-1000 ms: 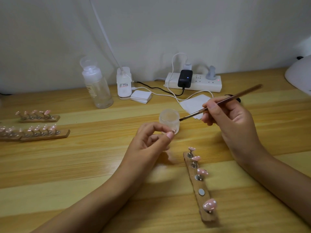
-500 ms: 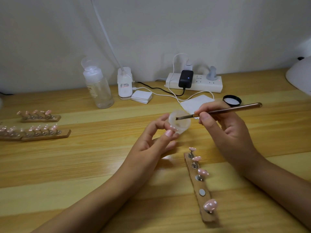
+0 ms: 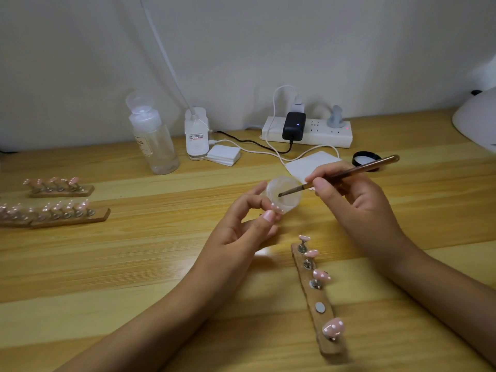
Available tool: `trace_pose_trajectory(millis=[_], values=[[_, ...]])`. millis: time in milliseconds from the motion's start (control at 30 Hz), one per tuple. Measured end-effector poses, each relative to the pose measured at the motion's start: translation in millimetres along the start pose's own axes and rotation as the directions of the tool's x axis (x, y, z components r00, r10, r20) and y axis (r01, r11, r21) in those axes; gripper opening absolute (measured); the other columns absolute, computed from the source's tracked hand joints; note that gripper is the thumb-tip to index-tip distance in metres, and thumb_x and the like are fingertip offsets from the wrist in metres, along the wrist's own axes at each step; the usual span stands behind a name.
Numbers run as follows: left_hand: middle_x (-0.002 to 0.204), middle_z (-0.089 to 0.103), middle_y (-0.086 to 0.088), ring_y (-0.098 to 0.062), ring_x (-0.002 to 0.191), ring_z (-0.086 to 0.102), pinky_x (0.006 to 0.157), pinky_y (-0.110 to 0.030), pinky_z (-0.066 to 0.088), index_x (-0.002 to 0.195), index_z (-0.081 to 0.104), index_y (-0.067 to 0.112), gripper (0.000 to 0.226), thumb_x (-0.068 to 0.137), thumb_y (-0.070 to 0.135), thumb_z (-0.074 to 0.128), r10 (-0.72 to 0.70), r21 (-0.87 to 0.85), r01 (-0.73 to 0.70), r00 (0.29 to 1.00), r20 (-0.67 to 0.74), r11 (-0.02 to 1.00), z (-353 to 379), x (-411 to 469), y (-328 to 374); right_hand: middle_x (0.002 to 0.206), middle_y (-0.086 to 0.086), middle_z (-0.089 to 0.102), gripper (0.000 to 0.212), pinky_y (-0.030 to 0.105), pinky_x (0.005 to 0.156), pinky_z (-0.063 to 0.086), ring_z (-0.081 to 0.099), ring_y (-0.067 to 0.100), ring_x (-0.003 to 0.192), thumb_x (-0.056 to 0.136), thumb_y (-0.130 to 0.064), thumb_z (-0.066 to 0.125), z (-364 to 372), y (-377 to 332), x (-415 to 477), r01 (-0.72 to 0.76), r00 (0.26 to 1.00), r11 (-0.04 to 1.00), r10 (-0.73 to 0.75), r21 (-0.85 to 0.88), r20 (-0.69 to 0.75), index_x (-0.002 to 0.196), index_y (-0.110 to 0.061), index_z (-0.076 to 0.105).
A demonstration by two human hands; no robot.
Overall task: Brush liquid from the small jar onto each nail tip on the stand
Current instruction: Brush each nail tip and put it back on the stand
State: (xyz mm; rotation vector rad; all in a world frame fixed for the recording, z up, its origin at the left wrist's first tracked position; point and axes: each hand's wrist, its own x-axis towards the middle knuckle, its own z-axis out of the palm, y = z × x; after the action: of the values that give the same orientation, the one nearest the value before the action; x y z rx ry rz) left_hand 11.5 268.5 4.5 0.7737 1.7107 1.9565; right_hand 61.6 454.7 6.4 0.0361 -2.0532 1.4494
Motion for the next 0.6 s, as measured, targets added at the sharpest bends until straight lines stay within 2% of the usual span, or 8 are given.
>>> trace_pose_trajectory(millis=[67, 133, 267, 333, 400, 500, 533, 600], values=[[0.141, 0.047, 0.016, -0.016, 0.111, 0.065, 0.103, -0.03, 0.044, 0.089, 0.061, 0.019, 0.01, 0.089, 0.029, 0.059, -0.011, -0.031, 0.01, 1.0, -0.025, 0.999, 0, 0, 1, 0.085, -0.015, 0.066, 0.011, 0.021, 0.076, 0.047, 0.06, 0.007, 0.082, 0.093, -0.011, 0.056, -3, 0, 1, -0.025, 0.999, 0.997, 0.028, 0.072, -0.041, 0.093, -0.018, 0.064], [0.141, 0.048, 0.01, -0.017, 0.11, 0.066, 0.101, -0.03, 0.046, 0.088, 0.062, 0.022, 0.01, 0.084, 0.031, 0.06, -0.022, -0.066, 0.019, 0.999, -0.04, 0.998, 0, 1, 1, 0.083, -0.018, 0.066, 0.012, 0.014, 0.073, 0.045, 0.058, 0.0, 0.079, 0.094, -0.007, 0.053, -6, 1, 2, -0.034, 0.996, 0.992, 0.043, 0.118, -0.08, 0.097, -0.01, 0.064], [0.134, 0.055, 0.005, -0.019, 0.108, 0.066, 0.097, -0.031, 0.051, 0.086, 0.062, 0.025, 0.01, 0.08, 0.032, 0.059, -0.026, -0.09, 0.021, 0.998, -0.055, 0.996, -2, 1, -1, 0.078, -0.017, 0.066, 0.013, 0.012, 0.068, 0.045, 0.055, -0.001, 0.072, 0.096, -0.001, 0.049, -9, 6, 5, -0.056, 0.986, 0.983, 0.081, 0.174, -0.142, 0.1, 0.0, 0.061], [0.13, 0.058, 0.007, -0.018, 0.109, 0.066, 0.093, -0.028, 0.052, 0.087, 0.063, 0.026, 0.009, 0.082, 0.033, 0.06, -0.03, -0.08, 0.025, 0.998, -0.057, 0.997, -2, 1, -2, 0.076, -0.015, 0.065, 0.015, 0.014, 0.067, 0.045, 0.053, 0.0, 0.069, 0.096, -0.002, 0.048, -10, 7, 7, -0.086, 0.977, 0.972, 0.125, 0.219, -0.171, 0.096, -0.005, 0.063], [0.124, 0.059, 0.011, -0.01, 0.101, 0.067, 0.083, -0.023, 0.055, 0.086, 0.063, 0.028, 0.009, 0.085, 0.036, 0.062, -0.029, -0.025, 0.027, 0.996, -0.089, 0.999, -3, 1, -3, 0.075, -0.012, 0.065, 0.022, 0.016, 0.065, 0.045, 0.053, 0.002, 0.068, 0.095, -0.004, 0.048, -12, 8, 9, -0.112, 0.967, 0.953, 0.17, 0.283, -0.19, 0.088, -0.015, 0.066], [0.102, 0.053, 0.004, 0.003, 0.067, 0.056, 0.063, -0.011, 0.047, 0.086, 0.064, 0.033, 0.009, 0.084, 0.042, 0.062, -0.008, 0.13, 0.025, 0.991, -0.131, 0.991, -4, 1, -1, 0.072, -0.007, 0.065, 0.024, 0.018, 0.063, 0.045, 0.057, 0.005, 0.068, 0.088, -0.012, 0.049, -15, 10, 14, -0.181, 0.958, 0.886, 0.257, 0.426, -0.129, 0.082, -0.021, 0.07], [0.095, 0.053, 0.004, 0.003, 0.063, 0.052, 0.059, -0.009, 0.044, 0.087, 0.064, 0.031, 0.011, 0.082, 0.041, 0.061, -0.001, 0.144, 0.018, 0.993, -0.117, 0.989, -4, 1, 0, 0.071, -0.005, 0.065, 0.024, 0.018, 0.061, 0.046, 0.058, 0.006, 0.067, 0.085, -0.013, 0.049, -15, 11, 15, -0.208, 0.953, 0.847, 0.287, 0.489, -0.093, 0.081, -0.021, 0.071], [0.089, 0.061, 0.006, 0.001, 0.068, 0.052, 0.059, -0.01, 0.045, 0.089, 0.065, 0.026, 0.015, 0.08, 0.037, 0.06, 0.006, 0.153, 0.006, 0.997, -0.075, 0.988, -3, 1, 0, 0.069, -0.002, 0.064, 0.024, 0.019, 0.059, 0.048, 0.059, 0.008, 0.064, 0.082, -0.011, 0.048, -15, 12, 17, -0.244, 0.949, 0.768, 0.316, 0.592, -0.019, 0.077, -0.019, 0.07]])
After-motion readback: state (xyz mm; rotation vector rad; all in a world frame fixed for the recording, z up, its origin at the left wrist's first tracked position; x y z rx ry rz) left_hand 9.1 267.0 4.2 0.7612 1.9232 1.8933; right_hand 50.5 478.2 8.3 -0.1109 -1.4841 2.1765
